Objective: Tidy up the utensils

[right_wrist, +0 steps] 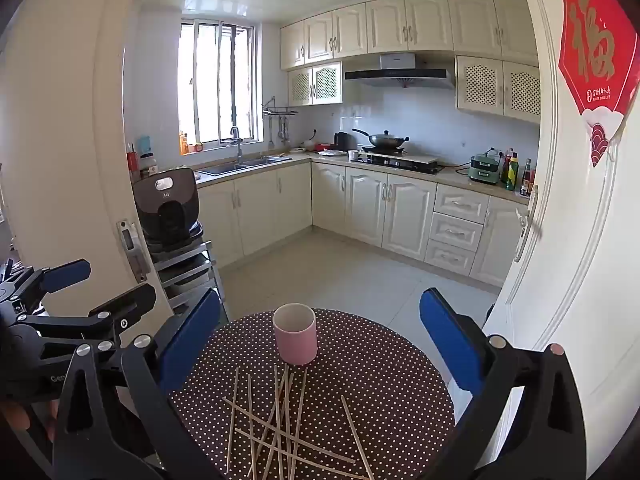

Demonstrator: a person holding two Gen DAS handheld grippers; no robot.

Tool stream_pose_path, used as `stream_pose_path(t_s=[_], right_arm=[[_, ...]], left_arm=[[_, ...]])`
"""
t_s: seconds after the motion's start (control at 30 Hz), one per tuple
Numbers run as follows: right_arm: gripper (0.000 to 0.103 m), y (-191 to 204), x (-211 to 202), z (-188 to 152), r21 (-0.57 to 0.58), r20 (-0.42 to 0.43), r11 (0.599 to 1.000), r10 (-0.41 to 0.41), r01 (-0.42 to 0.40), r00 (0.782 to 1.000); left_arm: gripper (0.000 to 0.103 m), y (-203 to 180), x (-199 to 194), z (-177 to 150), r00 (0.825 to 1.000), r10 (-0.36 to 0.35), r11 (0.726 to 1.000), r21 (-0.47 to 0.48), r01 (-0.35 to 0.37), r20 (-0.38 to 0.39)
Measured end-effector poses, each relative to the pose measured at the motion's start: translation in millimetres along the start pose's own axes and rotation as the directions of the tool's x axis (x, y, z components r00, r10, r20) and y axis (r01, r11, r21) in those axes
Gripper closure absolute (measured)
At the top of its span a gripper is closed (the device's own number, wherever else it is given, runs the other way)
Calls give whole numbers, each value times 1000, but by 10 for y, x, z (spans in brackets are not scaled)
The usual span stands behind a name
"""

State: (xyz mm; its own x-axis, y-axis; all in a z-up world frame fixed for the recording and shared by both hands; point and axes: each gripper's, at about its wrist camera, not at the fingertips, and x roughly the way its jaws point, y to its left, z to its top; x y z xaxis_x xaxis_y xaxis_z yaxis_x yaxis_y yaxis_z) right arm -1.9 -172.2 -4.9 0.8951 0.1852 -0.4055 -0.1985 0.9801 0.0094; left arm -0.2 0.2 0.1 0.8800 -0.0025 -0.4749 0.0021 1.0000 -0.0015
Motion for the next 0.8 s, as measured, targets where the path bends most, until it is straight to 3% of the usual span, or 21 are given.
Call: stream_pose_path(t_s=[0.8], right_arm=[[7,14,10,-30,2,-6,1000,2,-2,1000]], left_arm=[[5,7,-44,21,1000,0,1000,1,0,-7]])
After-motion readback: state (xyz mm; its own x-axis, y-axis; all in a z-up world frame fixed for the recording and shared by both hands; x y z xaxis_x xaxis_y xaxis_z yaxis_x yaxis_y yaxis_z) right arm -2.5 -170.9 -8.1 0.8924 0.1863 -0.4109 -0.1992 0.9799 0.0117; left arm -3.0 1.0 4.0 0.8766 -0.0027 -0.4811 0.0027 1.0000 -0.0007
